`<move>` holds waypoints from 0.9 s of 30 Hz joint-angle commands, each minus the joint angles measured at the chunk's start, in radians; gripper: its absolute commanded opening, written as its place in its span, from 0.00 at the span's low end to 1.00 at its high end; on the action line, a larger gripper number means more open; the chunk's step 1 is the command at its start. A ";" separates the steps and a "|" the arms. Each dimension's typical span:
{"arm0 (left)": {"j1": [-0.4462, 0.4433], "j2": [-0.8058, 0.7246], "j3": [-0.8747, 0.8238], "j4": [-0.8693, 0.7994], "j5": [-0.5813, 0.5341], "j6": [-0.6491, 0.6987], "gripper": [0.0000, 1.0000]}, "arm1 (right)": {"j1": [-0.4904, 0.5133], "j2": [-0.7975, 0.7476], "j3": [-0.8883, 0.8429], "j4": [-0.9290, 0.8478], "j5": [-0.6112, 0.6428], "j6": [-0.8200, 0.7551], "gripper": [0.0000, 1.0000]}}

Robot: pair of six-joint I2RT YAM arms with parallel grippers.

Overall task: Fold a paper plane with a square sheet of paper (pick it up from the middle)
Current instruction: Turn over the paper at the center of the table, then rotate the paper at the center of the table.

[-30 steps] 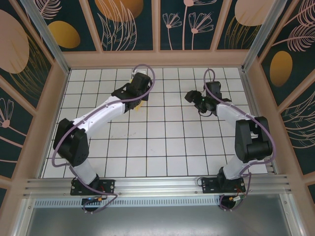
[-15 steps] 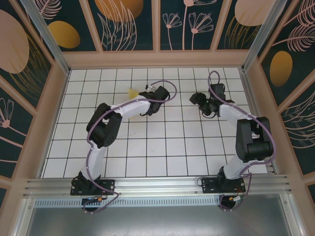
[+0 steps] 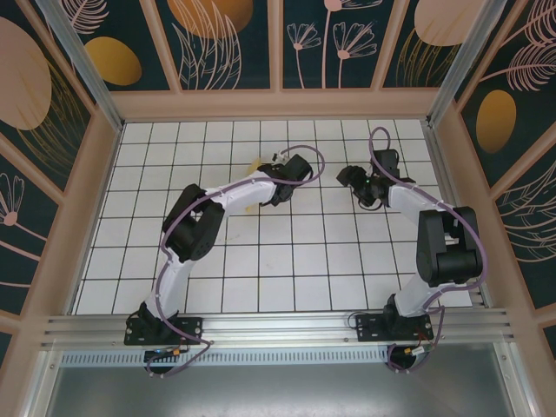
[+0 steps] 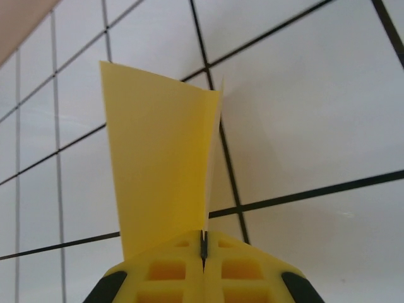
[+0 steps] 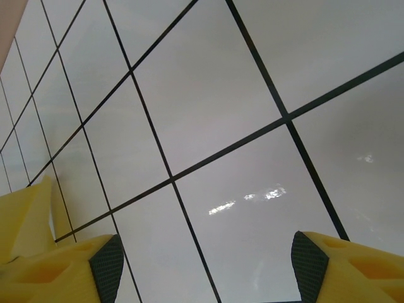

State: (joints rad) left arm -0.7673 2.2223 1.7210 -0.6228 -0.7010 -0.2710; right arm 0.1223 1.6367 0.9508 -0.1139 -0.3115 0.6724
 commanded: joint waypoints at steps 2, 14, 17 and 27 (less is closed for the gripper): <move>-0.010 -0.007 -0.006 0.043 0.134 -0.060 0.26 | -0.011 -0.020 -0.012 -0.004 -0.008 0.019 0.73; 0.083 -0.382 -0.334 0.437 0.507 -0.278 0.73 | 0.074 0.033 0.061 -0.010 -0.066 -0.009 0.53; 0.172 -0.484 -0.474 0.511 0.520 -0.352 0.80 | 0.184 0.069 0.113 0.011 -0.061 -0.005 0.42; 0.342 -0.671 -0.742 0.547 0.435 -0.471 0.93 | 0.500 0.314 0.386 -0.018 -0.051 0.011 0.24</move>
State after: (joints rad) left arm -0.4465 1.5929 1.0161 -0.1089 -0.2504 -0.6765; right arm 0.5842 1.8885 1.2675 -0.1108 -0.3492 0.6827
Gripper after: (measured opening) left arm 0.924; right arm 0.241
